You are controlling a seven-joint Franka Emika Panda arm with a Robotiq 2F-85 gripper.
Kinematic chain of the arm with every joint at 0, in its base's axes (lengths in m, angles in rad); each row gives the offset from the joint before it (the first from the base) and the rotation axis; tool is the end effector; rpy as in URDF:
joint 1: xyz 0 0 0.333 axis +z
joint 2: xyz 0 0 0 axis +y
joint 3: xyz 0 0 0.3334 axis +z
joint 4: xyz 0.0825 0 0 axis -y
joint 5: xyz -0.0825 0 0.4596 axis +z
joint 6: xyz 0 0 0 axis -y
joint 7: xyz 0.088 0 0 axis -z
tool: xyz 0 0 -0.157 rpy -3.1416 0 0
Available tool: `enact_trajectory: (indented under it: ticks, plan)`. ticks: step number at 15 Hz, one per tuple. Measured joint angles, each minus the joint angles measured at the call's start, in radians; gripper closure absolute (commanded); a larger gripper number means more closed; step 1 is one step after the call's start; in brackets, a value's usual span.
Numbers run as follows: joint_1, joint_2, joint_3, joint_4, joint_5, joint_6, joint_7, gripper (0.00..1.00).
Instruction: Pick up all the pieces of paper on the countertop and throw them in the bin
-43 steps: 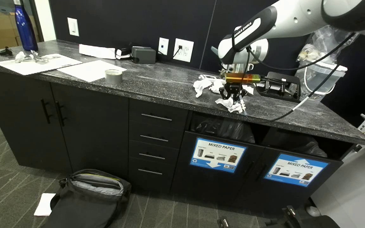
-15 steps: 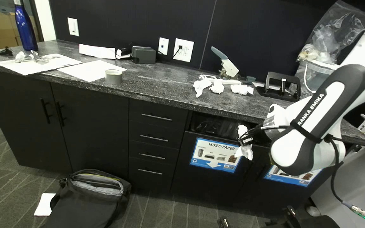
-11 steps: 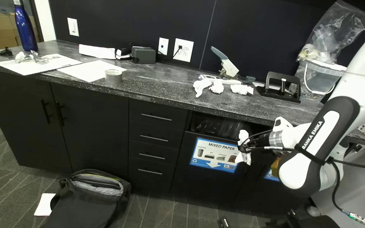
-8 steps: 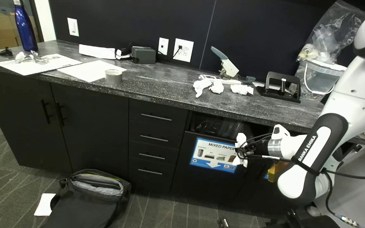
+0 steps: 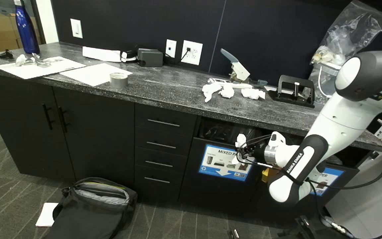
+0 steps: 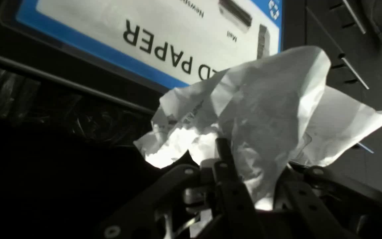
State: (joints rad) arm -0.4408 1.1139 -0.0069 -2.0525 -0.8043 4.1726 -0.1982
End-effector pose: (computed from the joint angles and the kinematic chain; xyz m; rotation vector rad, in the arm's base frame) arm 0.5344 -0.1133 -0.0645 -2.5729 -0.7272 -1.4706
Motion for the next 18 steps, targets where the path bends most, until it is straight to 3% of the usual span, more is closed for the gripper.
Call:
enact_trajectory:
  ticks: [11, 12, 14, 18]
  plan:
    - [0.141, 0.072, 0.003, 0.215, 0.352, -0.015, 0.177, 0.84]
    - [0.148, 0.079, 0.003, 0.234, 0.369, -0.031, 0.186, 0.58]
    - [0.161, 0.091, 0.004, 0.268, 0.395, -0.070, 0.209, 0.57]
    - [0.192, 0.094, 0.005, 0.302, 0.516, -0.121, 0.225, 0.29]
